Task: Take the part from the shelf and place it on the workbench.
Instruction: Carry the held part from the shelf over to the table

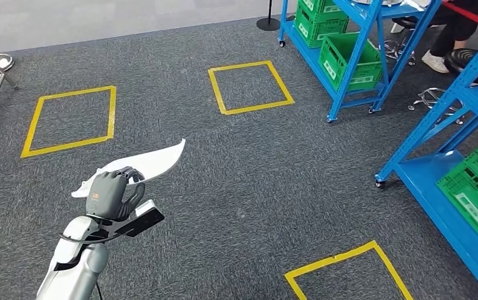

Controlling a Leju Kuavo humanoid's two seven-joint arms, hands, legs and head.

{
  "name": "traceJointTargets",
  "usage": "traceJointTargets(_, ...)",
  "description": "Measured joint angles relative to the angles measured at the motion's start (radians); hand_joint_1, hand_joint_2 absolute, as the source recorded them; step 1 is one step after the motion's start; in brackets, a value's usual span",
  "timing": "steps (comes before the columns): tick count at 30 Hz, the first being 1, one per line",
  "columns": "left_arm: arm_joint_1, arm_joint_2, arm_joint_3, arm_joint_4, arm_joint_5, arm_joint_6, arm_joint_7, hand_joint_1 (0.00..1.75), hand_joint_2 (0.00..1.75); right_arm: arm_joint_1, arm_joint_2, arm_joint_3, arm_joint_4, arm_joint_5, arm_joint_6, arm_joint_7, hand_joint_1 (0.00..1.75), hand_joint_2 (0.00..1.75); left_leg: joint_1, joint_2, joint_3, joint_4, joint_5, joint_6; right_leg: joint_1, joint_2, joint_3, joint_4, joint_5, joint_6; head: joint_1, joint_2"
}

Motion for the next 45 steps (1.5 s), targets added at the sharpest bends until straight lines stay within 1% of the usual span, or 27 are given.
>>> traceJointTargets(2,-0.007,-0.004,0.000,0.000,-0.015,0.003,0.002,1.59,1.75,-0.001,0.000,-0.005,-0.001,-0.003,-0.003,0.001,0.00,1.75,0.007,-0.026,0.000,-0.007,0.008,0.012,-0.004,0.045,-0.015,0.038,-0.028,0.012,0.002,0.000)
traceJointTargets(4,-0.017,-0.014,-0.002,0.000,-0.032,0.009,0.004,1.59,1.75,0.001,0.000,-0.010,-0.001,-0.006,-0.005,0.000,0.00,1.75,0.010,-0.054,-0.004,-0.008,0.013,0.020,-0.008,0.114,-0.068,0.148,-0.084,0.018,0.004,0.000)
traceJointTargets(6,-0.021,-0.023,-0.003,0.001,-0.043,0.016,0.004,1.59,1.75,0.005,0.000,-0.016,-0.001,-0.007,-0.005,-0.001,0.00,1.75,0.009,-0.085,-0.009,-0.005,0.015,0.023,-0.008,0.137,-0.124,0.254,-0.117,0.018,0.006,0.000)
traceJointTargets(7,-0.021,-0.025,-0.003,0.001,-0.045,0.020,0.002,1.59,1.75,0.005,0.000,-0.018,-0.001,-0.007,-0.005,-0.001,0.00,1.75,0.009,-0.100,-0.011,-0.003,0.015,0.023,-0.008,0.141,-0.132,0.264,-0.107,0.017,0.006,0.000)
traceJointTargets(9,-0.020,-0.027,-0.003,0.001,-0.045,0.032,-0.002,1.59,1.75,0.005,0.000,-0.023,-0.001,-0.007,-0.005,0.000,0.00,1.75,0.009,-0.131,-0.013,0.003,0.016,0.020,-0.010,0.154,-0.092,0.174,-0.045,0.014,0.006,0.000)
traceJointTargets(10,-0.020,-0.028,-0.003,0.000,-0.044,0.037,-0.005,1.59,1.75,0.005,0.000,-0.026,-0.001,-0.006,-0.004,-0.001,0.00,1.75,0.009,-0.144,-0.014,0.005,0.017,0.017,-0.012,0.176,-0.060,0.108,-0.020,0.013,0.006,0.000)
traceJointTargets(12,-0.020,-0.030,-0.003,0.000,-0.035,0.044,-0.015,1.59,1.75,0.004,0.000,-0.029,-0.001,-0.003,-0.003,-0.001,0.00,1.75,0.009,-0.169,-0.021,0.009,0.019,0.005,-0.013,0.208,-0.020,0.022,0.004,0.011,0.005,0.000)
traceJointTargets(13,-0.019,-0.031,-0.003,0.000,-0.028,0.046,-0.022,1.59,1.75,0.003,0.000,-0.029,-0.001,-0.002,-0.003,-0.001,0.00,1.75,0.010,-0.180,-0.024,0.008,0.021,-0.003,-0.011,0.212,-0.016,0.011,0.001,0.009,0.005,0.000)
traceJointTargets(15,-0.017,-0.029,-0.002,0.000,-0.016,0.049,-0.034,1.59,1.75,0.001,0.000,-0.030,-0.001,0.001,-0.002,0.000,0.00,1.75,0.013,-0.194,-0.031,0.005,0.026,-0.017,-0.009,0.187,-0.012,0.006,0.007,-0.003,0.005,0.000)
traceJointTargets(17,-0.014,-0.027,-0.002,-0.001,-0.008,0.050,-0.037,1.59,1.75,0.000,0.000,-0.030,-0.001,0.002,-0.002,0.002,0.00,1.75,0.011,-0.149,-0.047,0.032,0.007,-0.024,-0.010,0.162,-0.008,-0.003,0.013,-0.018,0.002,0.000)
traceJointTargets(19,-0.013,-0.027,-0.001,0.000,-0.004,0.050,-0.037,1.59,1.75,0.003,0.000,-0.031,-0.001,0.003,-0.001,0.002,0.00,1.75,0.009,-0.080,-0.093,0.134,-0.052,-0.030,-0.009,0.135,-0.008,-0.006,0.015,-0.028,-0.002,0.000)
traceJointTargets(21,-0.010,-0.027,0.000,0.002,-0.001,0.050,-0.036,1.59,1.75,0.005,0.000,-0.031,-0.001,0.005,0.000,0.002,0.00,1.75,0.012,-0.058,-0.144,0.250,-0.101,-0.036,-0.007,0.105,-0.009,-0.006,0.014,-0.031,-0.003,0.000)
traceJointTargets(22,-0.008,-0.027,0.000,0.004,0.001,0.050,-0.035,1.59,1.75,0.005,0.000,-0.031,-0.001,0.007,0.002,0.002,0.00,1.75,0.013,-0.055,-0.150,0.270,-0.102,-0.038,-0.006,0.091,-0.009,-0.006,0.013,-0.031,-0.003,0.000)
traceJointTargets(23,-0.006,-0.025,0.001,0.005,0.004,0.050,-0.035,1.59,1.75,0.005,0.000,-0.031,-0.001,0.009,0.004,0.002,0.00,1.75,0.013,-0.051,-0.137,0.252,-0.085,-0.039,-0.006,0.077,-0.008,-0.006,0.012,-0.030,-0.003,0.000)
traceJointTargets(25,-0.005,-0.022,0.004,0.004,0.007,0.053,-0.035,1.59,1.75,0.004,0.000,-0.031,-0.001,0.016,0.009,0.002,0.00,1.75,0.011,-0.018,-0.066,0.125,-0.029,-0.036,-0.006,0.051,-0.004,-0.005,0.008,-0.025,-0.003,0.000)
traceJointTargets(27,-0.004,-0.021,0.007,0.000,0.007,0.056,-0.035,1.59,1.75,0.004,0.000,-0.031,-0.001,0.025,0.015,0.002,0.00,1.75,0.006,0.016,-0.010,0.021,0.001,-0.024,0.000,0.027,0.000,-0.004,0.002,-0.016,-0.002,0.000)
traceJointTargets(28,-0.002,-0.020,0.010,-0.002,0.008,0.057,-0.034,1.59,1.75,0.002,0.000,-0.031,-0.001,0.029,0.017,0.002,0.00,1.75,0.002,0.021,-0.003,0.003,0.002,-0.016,0.002,0.016,0.002,-0.004,0.001,-0.011,-0.002,0.000)
traceJointTargets(30,0.005,-0.019,0.016,-0.007,0.012,0.053,-0.034,1.59,1.75,-0.002,0.000,-0.031,-0.001,0.037,0.019,0.002,0.00,1.75,0.001,-0.005,-0.004,0.001,0.007,-0.002,0.002,-0.004,0.006,-0.006,-0.002,0.000,-0.002,0.000)
traceJointTargets(31,0.009,-0.018,0.021,-0.011,0.016,0.048,-0.035,1.59,1.75,-0.004,0.000,-0.031,-0.001,0.041,0.019,0.003,0.00,1.75,0.003,-0.018,-0.003,-0.002,0.009,0.005,-0.001,0.007,0.006,-0.001,-0.008,0.007,-0.001,0.000)
traceJointTargets(32,0.012,-0.019,0.024,-0.015,0.021,0.041,-0.036,1.59,1.75,-0.006,0.001,-0.031,-0.001,0.045,0.018,0.002,0.00,1.75,0.006,-0.030,-0.002,-0.006,0.013,0.011,-0.004,0.032,0.001,0.016,-0.020,0.013,0.000,0.000)
traceJointTargets(34,0.015,-0.023,0.027,-0.021,0.031,0.025,-0.043,1.59,1.75,-0.005,0.001,-0.031,-0.001,0.051,0.014,-0.003,0.00,1.75,0.011,-0.056,-0.002,-0.009,0.017,0.019,-0.009,0.105,-0.045,0.116,-0.073,0.021,0.003,0.000)
traceJointTargets(36,0.021,-0.028,0.028,-0.022,0.040,0.012,-0.056,1.59,1.75,-0.001,0.001,-0.031,-0.001,0.054,0.006,-0.007,0.00,1.75,0.012,-0.085,-0.006,-0.007,0.018,0.022,-0.010,0.136,-0.113,0.247,-0.123,0.024,0.004,0.000)
traceJointTargets(37,0.025,-0.029,0.029,-0.021,0.045,0.007,-0.065,1.59,1.75,0.001,0.001,-0.031,-0.001,0.055,0.001,-0.008,0.00,1.75,0.012,-0.100,-0.007,-0.005,0.018,0.022,-0.010,0.140,-0.132,0.277,-0.124,0.024,0.004,0.000)
traceJointTargets(39,0.030,-0.030,0.031,-0.018,0.053,0.003,-0.081,1.59,1.75,0.003,0.001,-0.031,-0.001,0.055,-0.008,-0.007,0.00,1.75,0.012,-0.131,-0.007,-0.001,0.018,0.020,-0.012,0.147,-0.113,0.220,-0.071,0.022,0.004,0.000)
traceJointTargets(41,0.031,-0.031,0.034,-0.016,0.061,0.008,-0.093,1.59,1.75,0.002,0.000,-0.031,-0.003,0.055,-0.016,-0.007,0.00,1.75,0.013,-0.160,-0.010,0.004,0.017,0.012,-0.016,0.187,-0.051,0.081,-0.008,0.019,0.004,0.000)
traceJointTargets(43,0.030,-0.031,0.039,-0.010,0.076,0.027,-0.113,1.59,1.75,0.000,-0.001,-0.031,-0.005,0.053,-0.024,-0.010,0.00,1.75,0.012,-0.183,-0.016,0.005,0.019,-0.001,-0.016,0.217,-0.018,0.008,0.009,0.016,0.003,0.000)
traceJointTargets(45,0.031,-0.030,0.050,0.003,0.089,0.058,-0.136,1.59,1.75,-0.004,-0.005,-0.032,-0.007,0.049,-0.024,-0.009,0.00,1.75,0.015,-0.202,-0.022,0.000,0.024,-0.016,-0.013,0.203,-0.015,0.002,0.011,0.006,0.003,0.000)
